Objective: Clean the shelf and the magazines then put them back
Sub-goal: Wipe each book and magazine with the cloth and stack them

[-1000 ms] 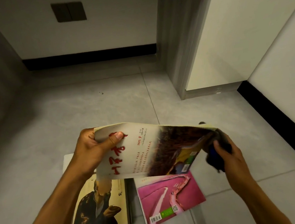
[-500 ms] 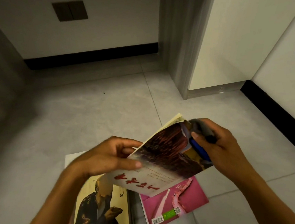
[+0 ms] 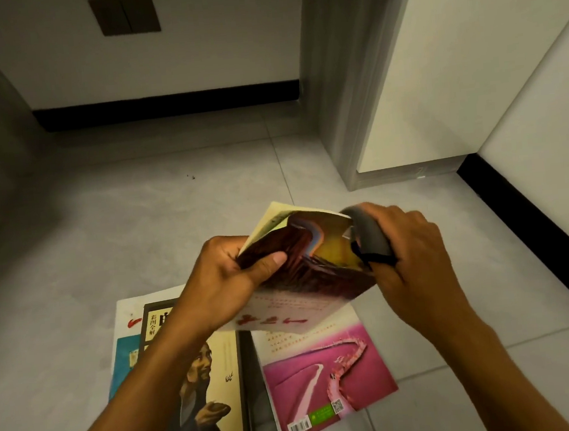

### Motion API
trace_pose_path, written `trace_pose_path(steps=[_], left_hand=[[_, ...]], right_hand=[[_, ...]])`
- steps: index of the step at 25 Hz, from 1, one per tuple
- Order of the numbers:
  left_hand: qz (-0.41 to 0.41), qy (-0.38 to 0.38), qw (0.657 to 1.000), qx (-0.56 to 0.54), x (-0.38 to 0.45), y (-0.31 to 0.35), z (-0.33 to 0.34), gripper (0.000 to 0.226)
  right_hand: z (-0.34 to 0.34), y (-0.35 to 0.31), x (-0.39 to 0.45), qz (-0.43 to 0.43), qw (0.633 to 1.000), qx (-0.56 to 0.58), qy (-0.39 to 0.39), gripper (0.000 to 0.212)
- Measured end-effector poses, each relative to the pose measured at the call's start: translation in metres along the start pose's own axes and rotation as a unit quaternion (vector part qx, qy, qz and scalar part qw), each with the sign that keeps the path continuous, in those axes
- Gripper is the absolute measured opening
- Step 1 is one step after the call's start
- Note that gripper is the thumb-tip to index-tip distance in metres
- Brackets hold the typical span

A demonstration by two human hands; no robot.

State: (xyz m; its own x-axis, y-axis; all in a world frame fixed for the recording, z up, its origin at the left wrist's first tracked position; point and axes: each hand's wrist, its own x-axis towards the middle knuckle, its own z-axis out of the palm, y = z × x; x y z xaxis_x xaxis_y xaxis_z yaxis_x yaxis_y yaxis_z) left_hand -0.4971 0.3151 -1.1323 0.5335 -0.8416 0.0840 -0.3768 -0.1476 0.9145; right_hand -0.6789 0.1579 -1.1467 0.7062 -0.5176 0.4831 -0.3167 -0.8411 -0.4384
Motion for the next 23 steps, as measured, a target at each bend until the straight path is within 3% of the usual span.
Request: trace_pose_path(steps=[3, 6, 8, 10, 14, 17, 19, 21, 23], left_hand=[[-0.055, 0.017, 0.998, -0.023, 0.001, -0.013, -0.009, 0.028], [-0.081, 0.024, 0.996, -0.040, -0.004, -0.021, -0.011, 0.019], [-0.108, 0.080, 0.986, -0.094, -0.004, -0.026, -0.003, 0.011], [-0.160, 0.148, 0.956, -0.195, -0.004, -0.028, 0.013, 0.003], [-0.222, 0.204, 0.920, -0.249, -0.002, -0.033, 0.027, 0.005], [-0.202, 0.221, 0.939, -0.166, -0.001, -0.044, 0.018, 0.011], [-0.144, 0.137, 0.980, -0.018, 0.003, -0.049, 0.011, 0.026], [-0.090, 0.022, 0.992, 0.089, 0.007, -0.048, 0.011, 0.032], [-0.048, -0.071, 0.987, 0.133, 0.012, -0.037, 0.014, 0.027]], right_hand=[[0.006, 0.027, -0.014, 0.081, 0.993, 0.081, -0.012, 0.065], [0.006, 0.023, -0.017, 0.141, 0.959, 0.242, -0.041, 0.021], [0.015, 0.013, -0.025, 0.236, 0.884, 0.402, 0.034, 0.022], [0.033, -0.002, -0.027, 0.351, 0.808, 0.459, 0.114, 0.027], [0.060, -0.010, -0.043, 0.365, 0.806, 0.462, 0.067, 0.031], [0.071, 0.004, -0.077, 0.408, 0.810, 0.414, -0.078, 0.030], [0.068, 0.013, -0.090, 0.445, 0.798, 0.402, -0.053, 0.033], [0.052, 0.022, -0.088, 0.423, 0.811, 0.398, 0.067, 0.034], [0.035, 0.030, -0.079, 0.298, 0.885, 0.346, 0.092, 0.030]])
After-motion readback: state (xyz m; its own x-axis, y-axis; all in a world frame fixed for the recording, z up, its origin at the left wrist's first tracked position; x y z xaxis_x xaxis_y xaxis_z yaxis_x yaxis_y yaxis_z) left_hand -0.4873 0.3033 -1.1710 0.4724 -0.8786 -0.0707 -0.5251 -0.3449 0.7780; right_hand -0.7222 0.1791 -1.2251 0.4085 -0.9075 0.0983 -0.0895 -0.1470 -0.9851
